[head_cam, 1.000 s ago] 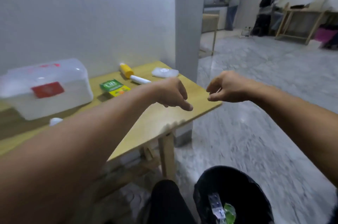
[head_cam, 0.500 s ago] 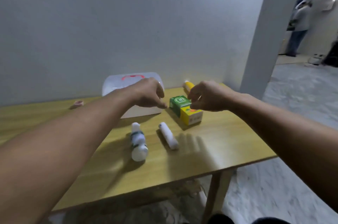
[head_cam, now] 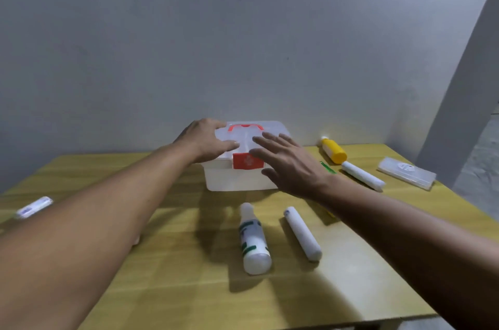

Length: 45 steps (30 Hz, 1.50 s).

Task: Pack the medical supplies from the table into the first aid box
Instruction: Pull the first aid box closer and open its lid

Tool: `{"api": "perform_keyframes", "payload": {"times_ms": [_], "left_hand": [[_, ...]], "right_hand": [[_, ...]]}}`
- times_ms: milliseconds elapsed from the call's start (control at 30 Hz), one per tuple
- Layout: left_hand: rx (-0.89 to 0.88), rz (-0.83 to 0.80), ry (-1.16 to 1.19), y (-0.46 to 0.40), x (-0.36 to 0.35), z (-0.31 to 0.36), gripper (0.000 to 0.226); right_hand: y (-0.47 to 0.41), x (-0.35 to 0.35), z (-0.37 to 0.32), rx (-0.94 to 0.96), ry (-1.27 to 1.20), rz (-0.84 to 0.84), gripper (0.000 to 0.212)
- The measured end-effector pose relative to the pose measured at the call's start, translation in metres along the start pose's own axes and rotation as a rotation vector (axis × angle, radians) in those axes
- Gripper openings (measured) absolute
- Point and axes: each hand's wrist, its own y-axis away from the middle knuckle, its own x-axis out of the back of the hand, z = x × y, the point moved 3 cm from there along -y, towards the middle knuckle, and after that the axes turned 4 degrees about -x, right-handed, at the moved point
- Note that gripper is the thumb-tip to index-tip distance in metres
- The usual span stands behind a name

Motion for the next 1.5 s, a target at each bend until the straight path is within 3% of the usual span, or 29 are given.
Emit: {"api": "perform_keyframes", "payload": {"times_ms": [333,767,933,1000,1067,1167,1233,1267,1400,1500], "left_hand": [[-0.012,-0.001,0.018,0.0,-0.02,-0.017,0.089],[0.0,-0.105,-0.072,-0.008,-0.018,-0.015,0.089],[-0.017,-0.109,-0.094,-0.006,-0.017,-0.016,0.077],[-0.039,-0.137,0.012,-0.009,-0.017,-0.019,0.068],[-0.001,-0.08,0.291,-0.007,-0.018,-0.025,0.067],[0.178,0.1,0.786,0.002,-0.022,-0.036,0.081],[0.266,0.118,0.986,0.005,-0.028,-0.042,0.101],[0.283,0.104,1.043,0.006,-0.029,-0.044,0.105],[0.229,0.122,1.118,0.009,-0.035,-0.039,0.073],[0.177,0.145,1.115,0.01,-0.041,-0.037,0.07]], "right_hand": [[-0.001,-0.026,0.005,0.024,0.071,0.14,0.049],[-0.005,-0.033,0.007,0.139,0.208,0.341,0.026],[-0.004,-0.031,0.008,0.2,0.236,0.332,0.029],[-0.004,-0.025,0.007,0.21,0.231,0.325,0.027],[-0.006,-0.016,0.006,0.201,0.196,0.335,0.023],[-0.011,-0.004,0.008,0.115,0.09,0.3,0.024],[-0.016,0.006,0.008,0.051,0.007,0.304,0.024],[-0.019,0.011,0.008,0.022,-0.026,0.315,0.023],[-0.037,0.031,0.013,-0.077,-0.166,0.348,0.025],[-0.057,0.037,0.026,-0.114,-0.222,0.372,0.024]]}}
